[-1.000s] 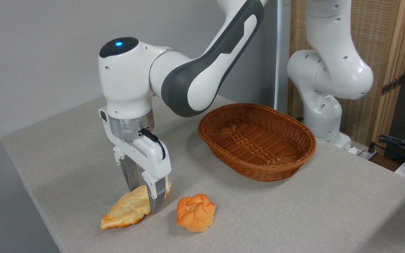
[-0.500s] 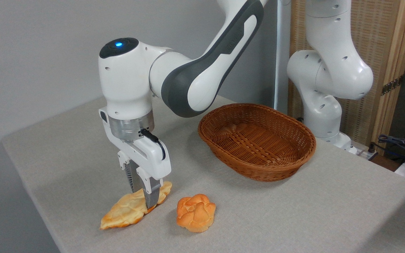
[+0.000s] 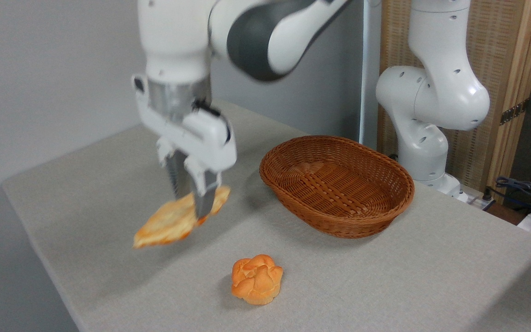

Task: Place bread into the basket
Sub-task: 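Lift the loaf and carry it over the wicker basket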

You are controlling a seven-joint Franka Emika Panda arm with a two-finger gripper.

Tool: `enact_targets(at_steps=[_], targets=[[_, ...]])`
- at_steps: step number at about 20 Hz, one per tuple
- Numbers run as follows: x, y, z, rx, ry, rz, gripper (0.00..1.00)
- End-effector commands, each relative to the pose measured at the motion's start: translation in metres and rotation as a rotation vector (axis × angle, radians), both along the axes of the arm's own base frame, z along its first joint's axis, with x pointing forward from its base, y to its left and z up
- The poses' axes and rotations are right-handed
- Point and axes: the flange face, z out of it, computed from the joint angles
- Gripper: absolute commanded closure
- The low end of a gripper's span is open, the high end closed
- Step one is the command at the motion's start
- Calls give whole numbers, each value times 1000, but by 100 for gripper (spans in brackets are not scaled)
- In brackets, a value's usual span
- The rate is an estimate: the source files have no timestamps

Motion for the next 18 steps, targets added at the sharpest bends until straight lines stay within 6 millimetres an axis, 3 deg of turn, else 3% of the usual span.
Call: enact_targets(at_steps=[1,3,4,7,10,12,18], targets=[[-54,-1,26,-2,136,-121,49],[-83,-3,36,3,200,-181,47],[-99,-4,35,9,222,-199,40],[-148,-6,35,21,262,-244,39],[-184,-12,8,49,316,-276,40],[-199,-13,-9,53,347,-285,39],[-209,-27,-37,69,410,-228,1]])
